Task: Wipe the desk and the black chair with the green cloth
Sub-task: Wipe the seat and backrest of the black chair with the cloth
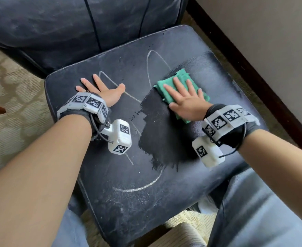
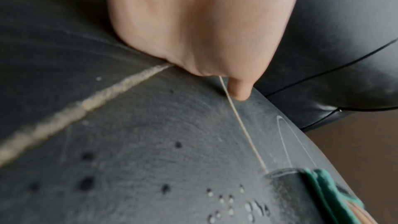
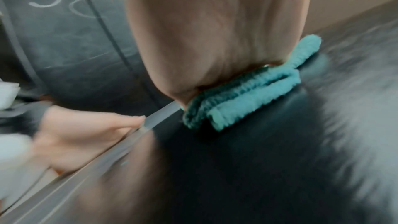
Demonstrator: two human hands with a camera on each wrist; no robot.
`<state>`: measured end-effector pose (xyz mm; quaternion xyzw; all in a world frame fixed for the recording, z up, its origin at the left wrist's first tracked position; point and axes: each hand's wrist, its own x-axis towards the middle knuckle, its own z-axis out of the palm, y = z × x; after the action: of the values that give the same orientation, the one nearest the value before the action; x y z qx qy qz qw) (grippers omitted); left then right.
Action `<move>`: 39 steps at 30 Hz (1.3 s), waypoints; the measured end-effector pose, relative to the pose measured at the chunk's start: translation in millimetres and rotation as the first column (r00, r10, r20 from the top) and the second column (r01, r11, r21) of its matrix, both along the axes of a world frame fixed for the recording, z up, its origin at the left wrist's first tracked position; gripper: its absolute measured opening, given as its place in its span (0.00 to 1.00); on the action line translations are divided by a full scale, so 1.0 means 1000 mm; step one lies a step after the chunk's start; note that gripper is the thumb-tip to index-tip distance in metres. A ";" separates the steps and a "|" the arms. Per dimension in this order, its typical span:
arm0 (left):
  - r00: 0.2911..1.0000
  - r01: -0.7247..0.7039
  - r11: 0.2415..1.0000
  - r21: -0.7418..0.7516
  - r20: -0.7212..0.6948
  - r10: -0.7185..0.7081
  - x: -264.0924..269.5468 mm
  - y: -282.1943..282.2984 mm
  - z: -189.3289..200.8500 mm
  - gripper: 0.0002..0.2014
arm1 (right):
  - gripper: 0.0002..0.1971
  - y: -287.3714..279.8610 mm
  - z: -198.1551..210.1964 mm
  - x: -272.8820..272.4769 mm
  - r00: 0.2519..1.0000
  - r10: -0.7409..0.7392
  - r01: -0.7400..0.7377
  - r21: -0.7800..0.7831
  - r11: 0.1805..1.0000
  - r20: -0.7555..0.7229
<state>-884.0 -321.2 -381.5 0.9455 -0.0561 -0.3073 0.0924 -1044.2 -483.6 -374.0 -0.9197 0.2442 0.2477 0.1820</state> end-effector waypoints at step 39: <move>0.998 -0.003 0.999 0.048 -0.060 0.005 -0.012 0.005 0.005 0.55 | 0.29 -0.102 -0.018 0.080 0.729 -0.644 0.661 0.008 0.751 0.231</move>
<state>-896.3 -316.4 -376.3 0.9379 -0.0440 -0.3366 0.0718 -964.6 -585.6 -392.2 -0.8028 0.5391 0.0558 0.2487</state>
